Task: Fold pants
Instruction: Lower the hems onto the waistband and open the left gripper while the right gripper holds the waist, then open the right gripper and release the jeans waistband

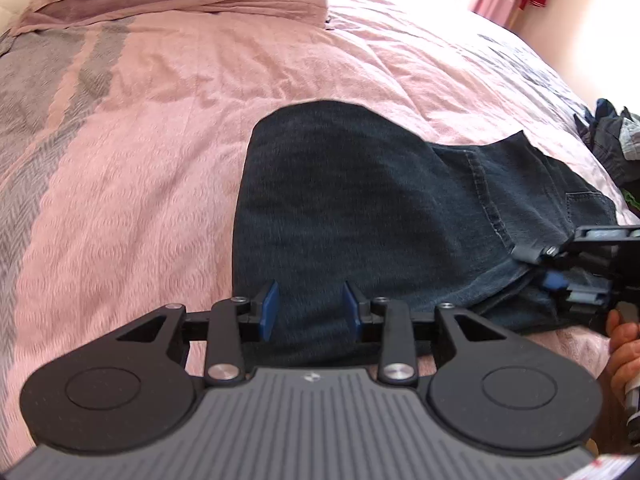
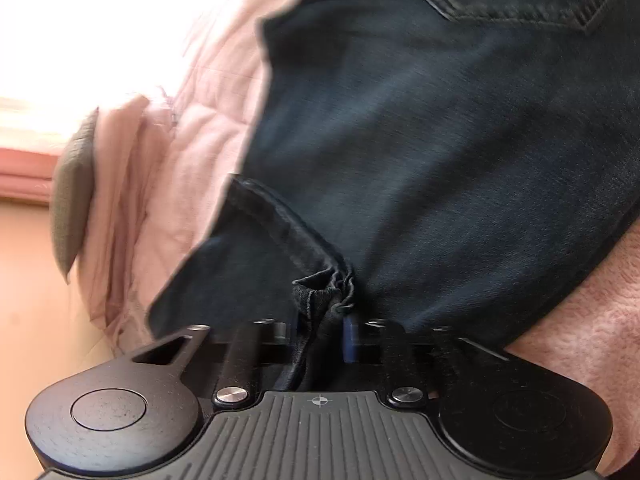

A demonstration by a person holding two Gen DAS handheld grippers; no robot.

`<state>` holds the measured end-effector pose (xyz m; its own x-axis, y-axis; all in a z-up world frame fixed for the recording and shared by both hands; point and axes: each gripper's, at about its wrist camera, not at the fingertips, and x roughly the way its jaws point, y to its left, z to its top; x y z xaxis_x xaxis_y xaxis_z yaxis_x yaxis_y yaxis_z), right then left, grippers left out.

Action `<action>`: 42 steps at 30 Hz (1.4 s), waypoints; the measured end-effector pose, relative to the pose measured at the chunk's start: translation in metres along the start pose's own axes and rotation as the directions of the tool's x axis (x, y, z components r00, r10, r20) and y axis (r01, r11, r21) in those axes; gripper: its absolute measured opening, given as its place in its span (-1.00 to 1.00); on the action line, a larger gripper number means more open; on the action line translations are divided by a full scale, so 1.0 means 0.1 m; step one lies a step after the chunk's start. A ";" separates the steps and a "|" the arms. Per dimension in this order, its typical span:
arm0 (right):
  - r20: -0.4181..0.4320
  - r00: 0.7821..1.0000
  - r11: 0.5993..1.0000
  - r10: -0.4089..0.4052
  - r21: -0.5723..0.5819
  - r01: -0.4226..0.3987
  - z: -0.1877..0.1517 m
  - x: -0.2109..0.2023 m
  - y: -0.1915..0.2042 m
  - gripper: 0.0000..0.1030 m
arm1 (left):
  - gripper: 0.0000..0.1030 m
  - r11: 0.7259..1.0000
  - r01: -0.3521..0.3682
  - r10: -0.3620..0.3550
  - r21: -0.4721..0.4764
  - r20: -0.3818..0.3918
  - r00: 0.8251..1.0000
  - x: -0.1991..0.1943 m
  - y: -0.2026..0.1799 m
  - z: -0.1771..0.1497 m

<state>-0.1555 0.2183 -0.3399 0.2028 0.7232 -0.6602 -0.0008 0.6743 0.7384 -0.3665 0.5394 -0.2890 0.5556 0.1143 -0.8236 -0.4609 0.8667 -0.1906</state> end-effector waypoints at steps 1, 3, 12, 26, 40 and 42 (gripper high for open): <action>0.050 0.997 0.996 0.055 -0.077 -0.051 -0.03 -0.12 0.09 -0.73 | -0.43 1.000 0.014 -0.014 0.004 0.001 1.000 -0.01 0.02 0.04; 0.149 0.978 0.950 0.149 -0.295 -0.100 -0.11 -0.44 0.34 -0.74 | -0.43 0.997 0.070 -0.070 0.020 0.013 0.997 -0.04 0.03 0.10; 0.220 0.971 0.966 -0.093 -0.215 0.141 -0.07 -0.48 -0.32 -0.74 | -0.44 0.983 0.127 -0.116 0.133 -0.089 0.989 0.33 -0.17 0.11; 0.343 0.936 0.925 -0.079 -0.324 0.198 -0.13 -0.63 -0.06 -0.75 | -0.48 0.966 0.164 -0.146 0.201 -0.102 0.984 0.36 -0.21 0.11; 0.412 0.911 0.821 -0.025 -0.512 0.254 -0.24 -0.76 0.31 -0.75 | -0.49 0.957 0.171 -0.146 0.233 -0.118 0.982 0.47 -0.32 0.08; 0.424 0.905 0.785 -0.047 -0.545 0.296 -0.29 -0.72 0.31 -0.76 | -0.50 0.958 0.164 -0.139 0.236 -0.120 0.983 0.48 -0.35 0.09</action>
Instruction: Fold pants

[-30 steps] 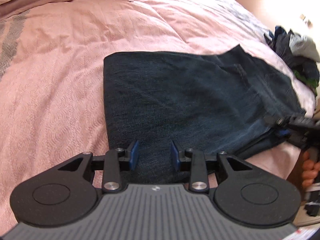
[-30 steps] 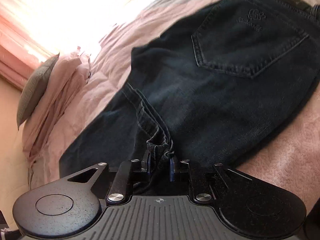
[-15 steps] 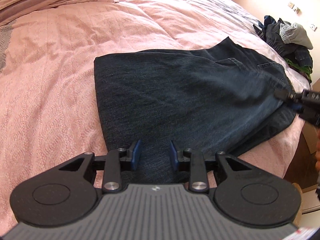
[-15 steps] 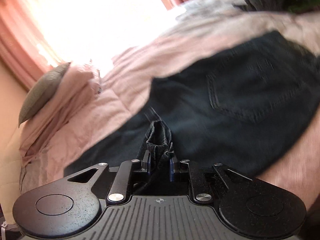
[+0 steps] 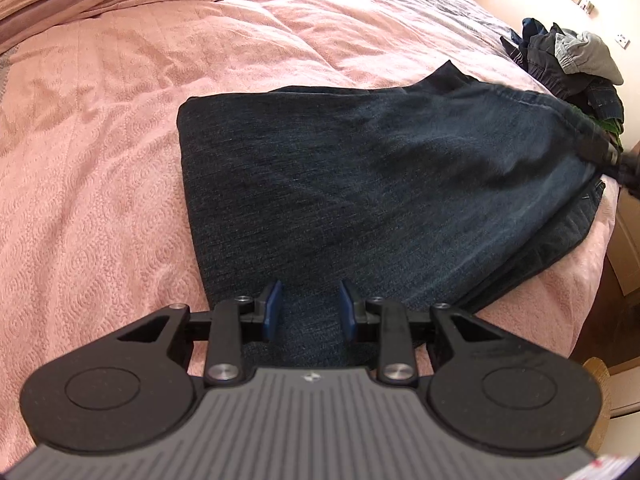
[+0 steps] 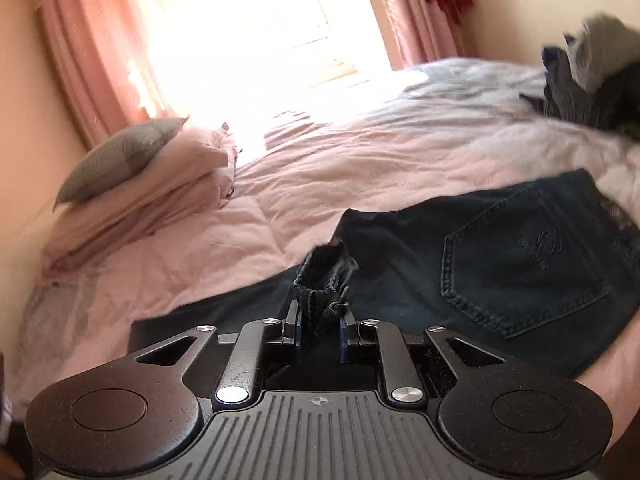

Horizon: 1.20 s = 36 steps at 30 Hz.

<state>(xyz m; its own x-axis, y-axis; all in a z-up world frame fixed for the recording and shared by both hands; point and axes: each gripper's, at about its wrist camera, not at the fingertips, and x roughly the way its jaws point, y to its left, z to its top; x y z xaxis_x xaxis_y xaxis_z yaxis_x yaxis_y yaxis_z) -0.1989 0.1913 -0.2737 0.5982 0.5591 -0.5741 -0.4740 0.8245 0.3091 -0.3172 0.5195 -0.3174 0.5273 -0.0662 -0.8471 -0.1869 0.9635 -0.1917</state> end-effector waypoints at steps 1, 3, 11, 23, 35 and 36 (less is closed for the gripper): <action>-0.033 0.999 0.999 -0.034 0.011 0.034 -0.08 0.07 -0.07 -0.76 | -0.50 1.000 -0.002 0.002 0.001 -0.003 1.000 0.02 -0.01 0.01; -0.203 0.974 0.986 -0.100 0.109 0.124 -0.37 0.34 -0.36 -0.75 | -0.50 1.000 0.001 -0.001 0.002 -0.014 1.000 0.04 -0.04 0.02; -0.191 0.977 0.980 -0.094 0.156 0.125 -0.34 0.34 -0.41 -0.75 | -0.49 0.999 -0.011 0.012 0.031 -0.029 1.000 0.06 -0.08 0.06; -0.070 0.994 0.989 -0.082 -0.129 0.073 0.44 0.50 0.11 -0.38 | -0.52 0.994 -0.104 0.097 0.041 0.141 0.985 0.02 0.10 0.78; -0.177 0.977 0.960 -0.121 -0.273 0.070 0.25 1.47 0.11 -0.44 | -0.52 0.990 -0.142 0.141 0.004 0.099 0.985 0.66 0.34 0.99; -0.166 0.978 0.959 -0.130 -0.272 0.081 0.31 1.36 0.10 -0.44 | -0.52 0.990 -0.136 0.138 -0.025 0.103 0.985 0.54 0.35 0.96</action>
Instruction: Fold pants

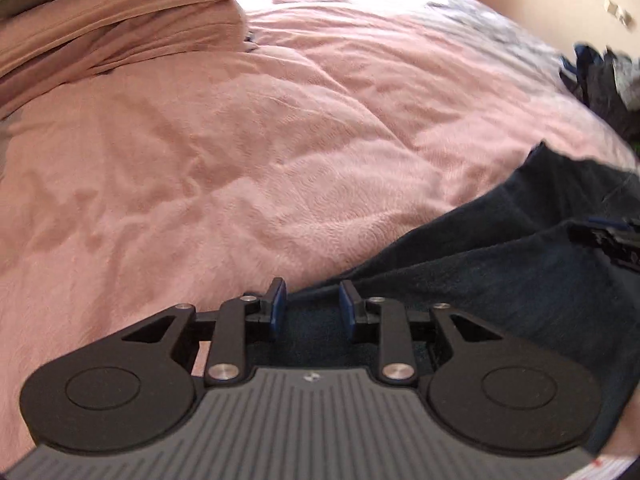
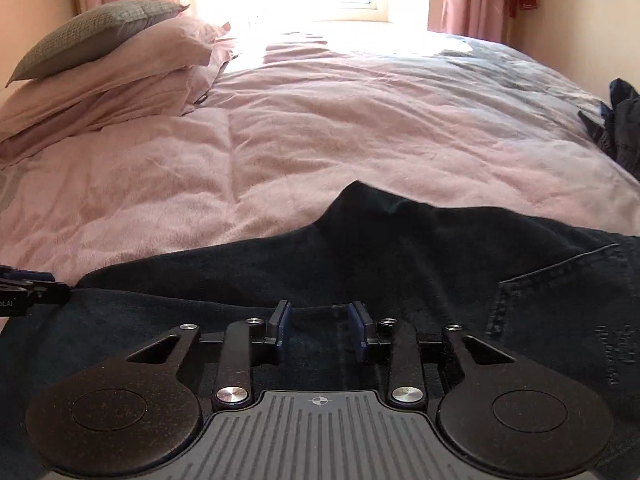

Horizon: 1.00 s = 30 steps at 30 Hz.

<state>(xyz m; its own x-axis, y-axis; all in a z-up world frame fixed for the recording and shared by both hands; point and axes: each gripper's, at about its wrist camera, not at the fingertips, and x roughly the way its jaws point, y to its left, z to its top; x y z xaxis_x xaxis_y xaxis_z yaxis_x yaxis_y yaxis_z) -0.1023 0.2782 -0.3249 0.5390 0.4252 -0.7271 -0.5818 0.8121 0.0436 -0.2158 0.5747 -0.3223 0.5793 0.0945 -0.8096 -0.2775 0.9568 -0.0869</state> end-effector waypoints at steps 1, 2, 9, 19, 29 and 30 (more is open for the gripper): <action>0.007 1.000 1.000 0.006 0.006 -0.006 -0.02 -0.14 -0.02 -0.44 | -0.54 1.000 -0.006 0.006 -0.016 0.001 1.000 -0.12 0.02 -0.03; 0.017 1.000 1.000 0.017 0.015 -0.017 -0.06 -0.30 -0.02 -0.44 | -0.56 1.000 -0.009 0.009 -0.023 -0.003 1.000 -0.25 0.02 -0.09; -0.181 0.983 0.999 0.031 -0.006 -0.033 -0.73 -0.65 0.19 -0.45 | -0.56 0.998 0.010 -0.018 -0.057 -0.148 0.989 -0.68 -0.14 -0.86; -0.210 0.978 1.000 0.015 0.024 -0.010 -0.70 -0.71 0.22 -0.45 | -0.56 0.999 0.007 -0.016 -0.046 -0.195 0.981 -0.87 -0.27 -0.92; -0.282 0.960 0.977 -0.007 0.202 0.066 -0.50 -1.06 -0.03 -0.23 | -0.31 0.983 0.002 -0.051 -0.185 -0.262 0.964 -0.85 0.19 -0.74; -0.296 0.955 0.974 -0.024 0.207 0.088 -0.49 -1.08 -0.06 -0.23 | -0.31 0.986 -0.014 -0.031 -0.165 -0.267 0.963 -0.87 0.18 -0.73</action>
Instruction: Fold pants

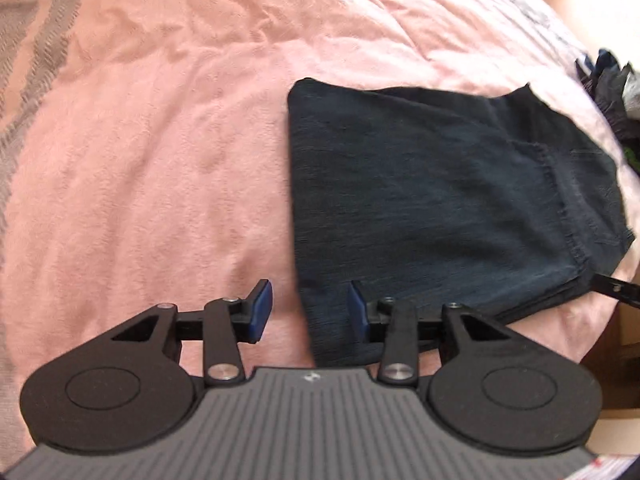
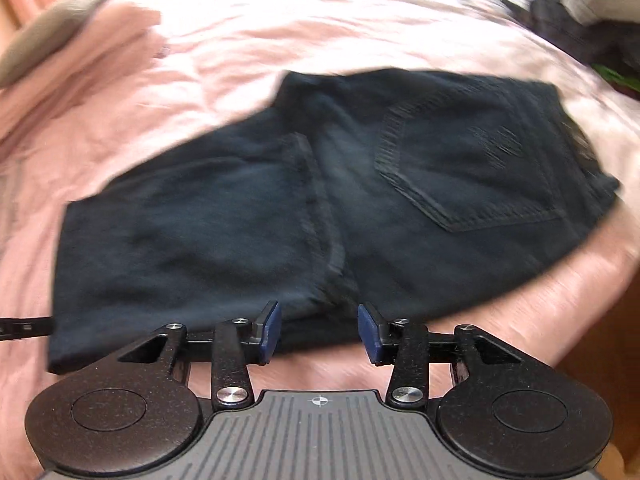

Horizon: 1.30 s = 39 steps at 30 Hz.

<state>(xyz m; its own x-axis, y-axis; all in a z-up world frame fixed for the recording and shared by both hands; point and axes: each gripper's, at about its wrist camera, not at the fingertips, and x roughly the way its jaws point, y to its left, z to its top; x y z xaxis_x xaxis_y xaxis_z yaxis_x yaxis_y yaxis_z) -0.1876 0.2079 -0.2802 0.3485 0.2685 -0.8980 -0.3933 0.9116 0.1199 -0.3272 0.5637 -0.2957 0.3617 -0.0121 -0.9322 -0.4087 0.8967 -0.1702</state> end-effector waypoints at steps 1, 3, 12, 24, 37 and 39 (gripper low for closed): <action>-0.008 1.000 1.000 -0.014 0.009 0.014 -0.01 -0.02 -0.02 -0.23 | -0.31 1.000 -0.018 0.018 0.017 0.002 1.000 -0.04 -0.02 0.00; -0.025 0.999 0.999 -0.043 0.019 0.044 -0.01 -0.07 -0.03 -0.23 | -0.31 0.999 -0.025 0.025 0.038 0.001 1.000 -0.14 -0.08 0.01; -0.047 0.999 0.998 -0.025 0.065 0.028 0.02 -0.25 0.00 -0.20 | -0.31 0.998 -0.027 0.028 0.065 -0.005 1.000 -0.46 -0.22 0.08; -0.049 0.997 0.993 -0.065 0.097 0.070 0.02 -0.36 -0.07 -0.19 | -0.29 0.981 0.195 -0.195 -0.015 -0.006 0.981 -0.03 0.15 -0.03; -0.061 0.989 0.976 -0.133 0.165 0.141 -0.02 -0.46 -0.35 -0.19 | -0.29 0.918 0.367 -0.369 -0.148 0.017 0.929 0.50 0.48 0.18; -0.065 0.988 0.975 -0.139 0.167 0.148 -0.02 -0.44 -0.37 -0.19 | -0.29 0.912 0.373 -0.376 -0.169 0.014 0.926 0.55 0.49 0.21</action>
<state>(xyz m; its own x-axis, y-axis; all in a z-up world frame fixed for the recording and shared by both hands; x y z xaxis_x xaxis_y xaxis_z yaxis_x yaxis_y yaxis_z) -0.1904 0.1620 -0.2458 0.3439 0.1189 -0.9314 -0.1900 0.9802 0.0550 -0.3100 0.6158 -0.3486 0.5005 -0.3423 -0.7952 -0.3793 0.7390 -0.5568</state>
